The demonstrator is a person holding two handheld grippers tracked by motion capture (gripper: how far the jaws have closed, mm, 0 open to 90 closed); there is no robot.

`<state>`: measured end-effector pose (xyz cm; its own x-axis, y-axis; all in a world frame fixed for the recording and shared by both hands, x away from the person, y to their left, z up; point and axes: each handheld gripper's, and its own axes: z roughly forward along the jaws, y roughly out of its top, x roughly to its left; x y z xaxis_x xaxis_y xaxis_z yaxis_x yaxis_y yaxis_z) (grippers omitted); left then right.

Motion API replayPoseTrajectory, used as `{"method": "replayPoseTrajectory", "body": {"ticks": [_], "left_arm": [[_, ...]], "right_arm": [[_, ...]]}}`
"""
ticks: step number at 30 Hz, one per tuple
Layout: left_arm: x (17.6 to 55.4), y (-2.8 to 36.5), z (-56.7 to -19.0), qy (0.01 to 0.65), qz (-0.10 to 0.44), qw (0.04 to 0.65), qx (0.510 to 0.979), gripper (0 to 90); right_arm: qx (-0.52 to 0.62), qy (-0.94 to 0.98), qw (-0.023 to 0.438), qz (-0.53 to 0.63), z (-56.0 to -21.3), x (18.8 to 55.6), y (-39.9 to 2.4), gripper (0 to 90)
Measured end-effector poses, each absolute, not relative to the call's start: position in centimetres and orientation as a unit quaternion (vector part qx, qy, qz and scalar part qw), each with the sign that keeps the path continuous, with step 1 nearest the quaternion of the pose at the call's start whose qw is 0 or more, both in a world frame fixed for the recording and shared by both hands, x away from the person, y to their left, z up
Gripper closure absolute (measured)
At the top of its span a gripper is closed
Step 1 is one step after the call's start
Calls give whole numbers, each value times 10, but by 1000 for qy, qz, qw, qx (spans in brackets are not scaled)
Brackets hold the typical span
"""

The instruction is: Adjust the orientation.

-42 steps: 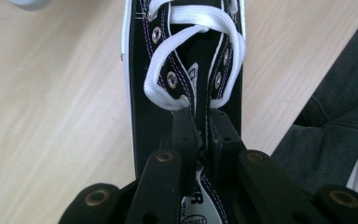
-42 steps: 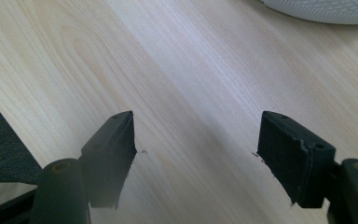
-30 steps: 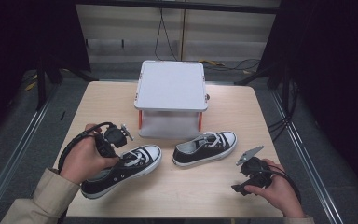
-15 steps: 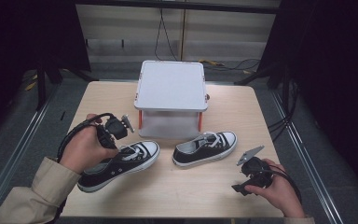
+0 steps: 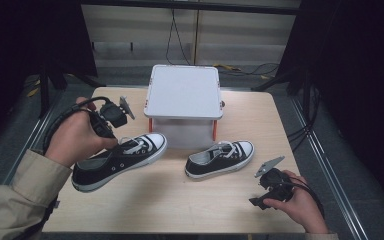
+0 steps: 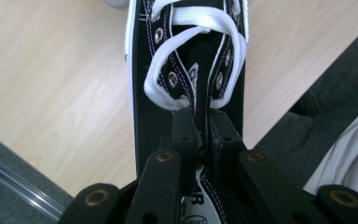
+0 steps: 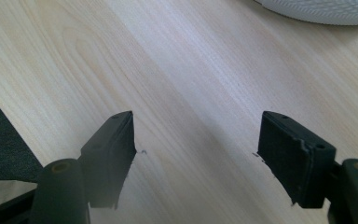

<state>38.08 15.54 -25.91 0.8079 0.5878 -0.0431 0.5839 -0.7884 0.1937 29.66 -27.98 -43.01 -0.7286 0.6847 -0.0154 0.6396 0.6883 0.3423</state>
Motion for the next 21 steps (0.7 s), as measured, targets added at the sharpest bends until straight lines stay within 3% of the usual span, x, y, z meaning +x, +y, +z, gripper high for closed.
{"method": "replayPoseTrajectory", "body": {"ticks": [12,21], "left_arm": [[403,147,-210,345,28,116,931,831],[426,122,-201,349,40,128,927,831]], "right_arm": [[360,917,69,156,-431,297,-280,271],[363,915,72,160,-429,297,-283,271]]}}
